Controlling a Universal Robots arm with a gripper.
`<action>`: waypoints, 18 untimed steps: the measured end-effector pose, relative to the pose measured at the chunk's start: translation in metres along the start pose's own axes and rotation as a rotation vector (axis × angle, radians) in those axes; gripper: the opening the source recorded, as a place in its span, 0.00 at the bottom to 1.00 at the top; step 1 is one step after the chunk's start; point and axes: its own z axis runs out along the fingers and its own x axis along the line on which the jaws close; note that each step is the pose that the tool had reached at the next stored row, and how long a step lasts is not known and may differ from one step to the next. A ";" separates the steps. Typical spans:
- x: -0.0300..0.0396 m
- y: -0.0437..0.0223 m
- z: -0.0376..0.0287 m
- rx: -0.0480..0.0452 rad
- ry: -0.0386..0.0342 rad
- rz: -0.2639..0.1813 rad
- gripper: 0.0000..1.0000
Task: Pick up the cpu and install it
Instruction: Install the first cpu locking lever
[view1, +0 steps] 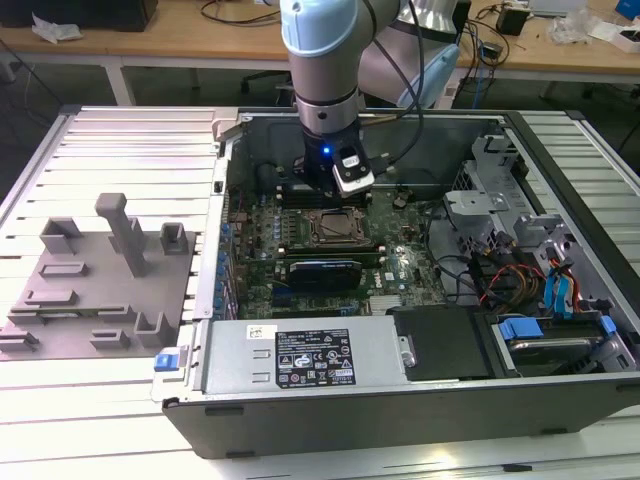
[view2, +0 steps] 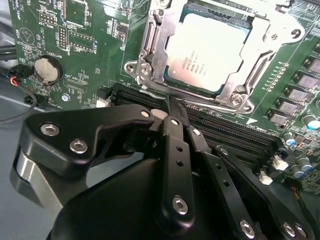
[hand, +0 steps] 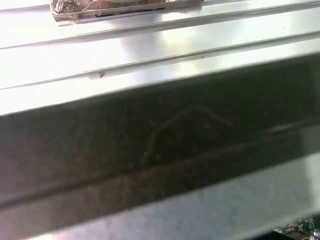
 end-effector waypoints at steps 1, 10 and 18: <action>0.0000 -0.0001 0.0003 0.0002 -0.0019 0.000 0.11; 0.0002 -0.0003 0.0020 -0.0021 -0.0152 -0.002 0.11; -0.0004 0.0004 -0.0026 -0.0022 -0.0153 -0.002 0.11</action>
